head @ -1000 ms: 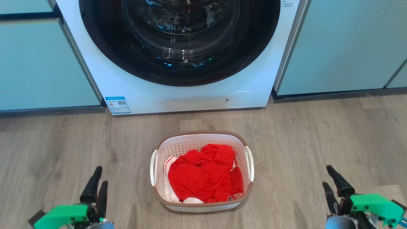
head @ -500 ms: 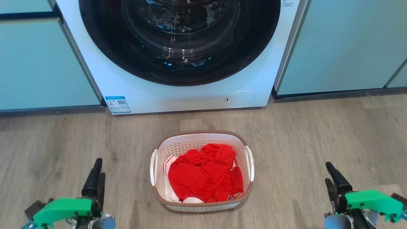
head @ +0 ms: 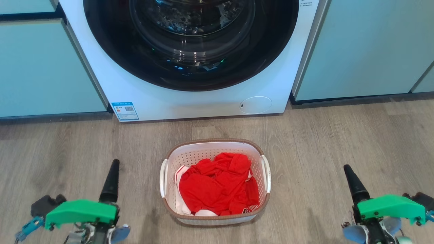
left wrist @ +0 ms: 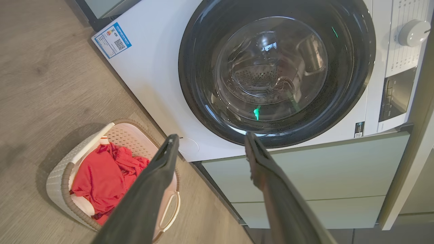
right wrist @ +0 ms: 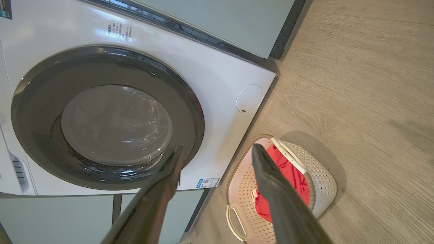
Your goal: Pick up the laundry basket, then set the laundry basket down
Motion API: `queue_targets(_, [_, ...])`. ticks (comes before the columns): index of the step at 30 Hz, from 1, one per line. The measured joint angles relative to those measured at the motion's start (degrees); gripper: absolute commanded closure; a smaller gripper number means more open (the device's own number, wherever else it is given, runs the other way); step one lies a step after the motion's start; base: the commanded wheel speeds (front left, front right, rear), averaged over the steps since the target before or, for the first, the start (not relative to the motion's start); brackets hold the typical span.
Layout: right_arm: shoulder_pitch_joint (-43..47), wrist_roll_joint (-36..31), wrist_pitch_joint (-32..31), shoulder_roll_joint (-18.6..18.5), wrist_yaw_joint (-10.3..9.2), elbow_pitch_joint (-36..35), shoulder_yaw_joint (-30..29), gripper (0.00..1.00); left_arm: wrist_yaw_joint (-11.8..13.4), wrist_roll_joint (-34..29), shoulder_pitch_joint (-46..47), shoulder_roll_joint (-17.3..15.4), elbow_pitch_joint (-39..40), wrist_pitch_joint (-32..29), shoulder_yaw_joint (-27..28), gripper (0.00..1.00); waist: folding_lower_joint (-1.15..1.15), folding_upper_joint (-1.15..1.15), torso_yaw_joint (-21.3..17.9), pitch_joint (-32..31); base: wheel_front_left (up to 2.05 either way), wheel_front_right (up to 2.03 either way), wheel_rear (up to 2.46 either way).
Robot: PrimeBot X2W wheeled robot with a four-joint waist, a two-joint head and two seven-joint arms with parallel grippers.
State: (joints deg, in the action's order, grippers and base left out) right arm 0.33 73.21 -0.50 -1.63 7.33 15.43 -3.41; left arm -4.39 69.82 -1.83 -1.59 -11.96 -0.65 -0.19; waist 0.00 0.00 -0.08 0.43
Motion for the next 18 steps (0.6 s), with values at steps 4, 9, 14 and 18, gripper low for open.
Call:
queue_targets(4, [-0.01, -3.67, 0.58, 0.00, 0.00, -0.67, 0.76, 0.00, 1.11, -4.70, 0.14, 0.00, 0.77, 0.69, -1.48, 0.00, 0.00, 0.00, 0.00, 0.00, 0.00, 0.00, 0.00])
queue_targets(9, [-0.01, -7.20, 1.19, 0.00, 0.00, -1.46, 1.62, 0.00, 2.44, -9.05, 0.18, -0.22, 1.38, 1.38, -2.77, 0.00, 0.00, 0.00, -0.01, -0.02, 0.00, 0.00, 0.00])
queue_targets(14, [-0.02, -11.35, 1.96, -0.01, 0.00, -2.18, 2.15, 0.00, 4.33, -13.62, 0.36, -1.22, 1.96, 2.25, -4.69, 0.00, 0.00, 0.00, -0.04, -0.05, 0.00, 0.00, 0.00])
queue_targets(18, [-0.02, -14.24, 2.74, -0.02, 0.00, -2.69, 2.55, 0.00, 5.80, -16.29, 0.69, -1.92, 2.80, 2.82, -5.81, 0.00, 0.00, 0.00, -0.03, -0.07, 0.00, 0.00, 0.00])
